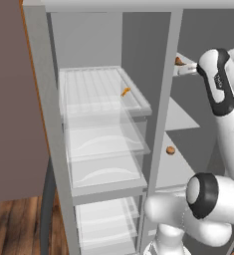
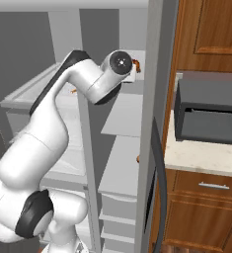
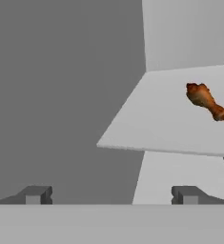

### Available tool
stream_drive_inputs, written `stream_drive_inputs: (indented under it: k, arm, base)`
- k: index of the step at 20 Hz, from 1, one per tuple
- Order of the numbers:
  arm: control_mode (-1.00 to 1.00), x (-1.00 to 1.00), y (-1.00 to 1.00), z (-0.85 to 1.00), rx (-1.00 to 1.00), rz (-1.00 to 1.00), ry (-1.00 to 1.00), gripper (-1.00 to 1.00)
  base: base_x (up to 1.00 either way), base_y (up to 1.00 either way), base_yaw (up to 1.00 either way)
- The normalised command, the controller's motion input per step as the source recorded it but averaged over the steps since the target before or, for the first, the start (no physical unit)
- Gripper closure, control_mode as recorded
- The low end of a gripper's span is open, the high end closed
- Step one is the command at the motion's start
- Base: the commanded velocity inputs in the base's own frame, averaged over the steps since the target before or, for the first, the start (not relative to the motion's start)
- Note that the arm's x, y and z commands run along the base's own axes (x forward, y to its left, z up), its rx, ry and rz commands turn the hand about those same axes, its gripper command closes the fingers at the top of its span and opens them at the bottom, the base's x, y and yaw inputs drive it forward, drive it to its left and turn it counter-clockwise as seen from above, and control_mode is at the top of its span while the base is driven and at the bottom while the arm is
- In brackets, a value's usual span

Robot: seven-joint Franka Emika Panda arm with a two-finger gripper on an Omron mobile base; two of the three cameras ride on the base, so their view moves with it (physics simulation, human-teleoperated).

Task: There's a chicken drumstick in the fridge that needs to be moved to the freezer for freezing. Pick up the chicken drumstick from the fridge, place it on any shelf in the freezer, and close the fridge and freezer doors when done.

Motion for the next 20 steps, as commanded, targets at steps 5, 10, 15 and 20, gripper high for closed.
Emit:
stream_drive_inputs:
  k: [5, 10, 15, 20]
  arm:
    - [-1.0, -0.76, 0.46, 0.02, 0.0, -0.03, 0.09, -1.0]
    - [-1.0, -0.48, 0.64, 0.12, -0.01, -0.05, 0.25, -1.0]
    - [-1.0, -0.37, 0.5, 0.01, -0.01, -0.01, 0.24, -1.0]
    - [-1.0, -0.32, 0.16, -0.12, -0.07, 0.0, 0.02, -1.0]
  base:
    - [0.0, 0.0, 0.0]
    - [0.0, 0.0, 0.0]
    - [0.0, 0.0, 0.0]
    - [0.0, 0.0, 0.0]
